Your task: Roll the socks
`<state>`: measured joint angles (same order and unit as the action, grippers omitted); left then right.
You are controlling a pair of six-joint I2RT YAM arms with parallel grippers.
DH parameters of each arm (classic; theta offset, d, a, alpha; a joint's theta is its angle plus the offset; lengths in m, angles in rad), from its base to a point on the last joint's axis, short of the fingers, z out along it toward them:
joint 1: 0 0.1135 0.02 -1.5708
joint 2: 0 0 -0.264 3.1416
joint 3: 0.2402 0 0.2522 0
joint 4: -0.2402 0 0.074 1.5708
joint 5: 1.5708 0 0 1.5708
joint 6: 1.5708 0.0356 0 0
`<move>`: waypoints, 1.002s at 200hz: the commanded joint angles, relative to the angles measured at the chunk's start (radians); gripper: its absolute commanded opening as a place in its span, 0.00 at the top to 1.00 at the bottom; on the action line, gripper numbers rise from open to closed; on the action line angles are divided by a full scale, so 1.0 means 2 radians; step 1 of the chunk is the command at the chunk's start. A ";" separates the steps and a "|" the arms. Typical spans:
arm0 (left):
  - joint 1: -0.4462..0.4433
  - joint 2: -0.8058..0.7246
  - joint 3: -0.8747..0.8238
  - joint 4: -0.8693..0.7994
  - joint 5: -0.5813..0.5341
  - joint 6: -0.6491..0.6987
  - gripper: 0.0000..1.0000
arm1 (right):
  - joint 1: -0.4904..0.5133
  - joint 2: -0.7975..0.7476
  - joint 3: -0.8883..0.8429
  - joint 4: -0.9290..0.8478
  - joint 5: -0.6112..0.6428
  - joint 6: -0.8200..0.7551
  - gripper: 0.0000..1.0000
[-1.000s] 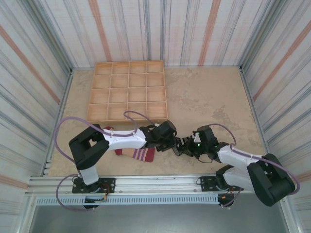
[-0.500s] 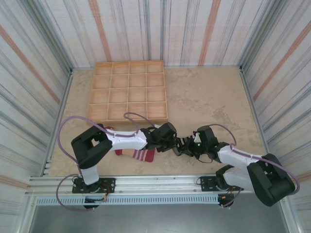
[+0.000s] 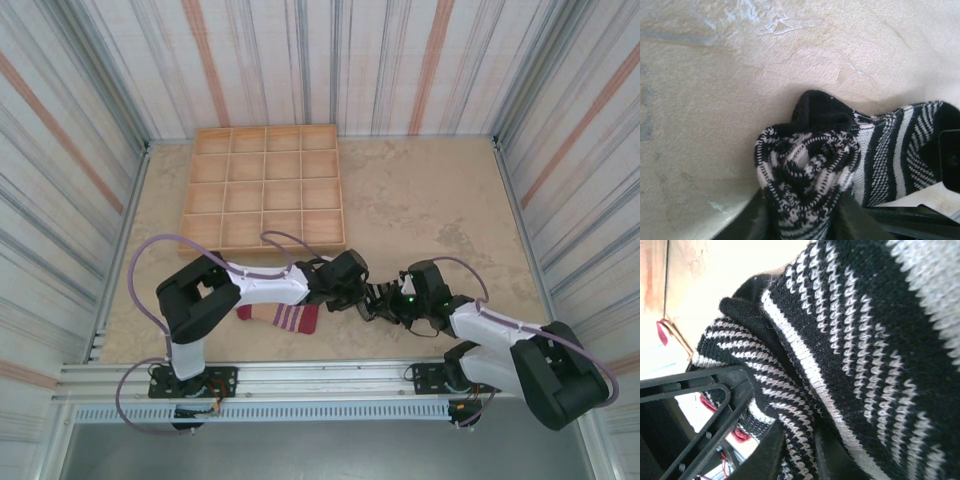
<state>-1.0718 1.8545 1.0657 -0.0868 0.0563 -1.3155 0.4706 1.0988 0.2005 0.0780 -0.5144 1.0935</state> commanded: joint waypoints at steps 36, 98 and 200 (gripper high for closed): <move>0.033 0.030 0.018 -0.078 0.010 0.039 1.00 | -0.004 -0.009 -0.012 -0.156 0.061 -0.032 0.59; 0.058 0.005 0.008 -0.052 0.023 0.087 1.00 | -0.011 -0.035 0.071 -0.205 0.073 -0.110 0.50; 0.066 -0.043 -0.050 -0.055 0.000 0.047 1.00 | -0.071 0.109 0.134 -0.093 0.048 -0.160 0.51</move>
<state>-0.9417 1.8137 1.0290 -0.1032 0.1249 -1.1568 0.3332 1.2446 0.4362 -0.1505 -0.4355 0.8238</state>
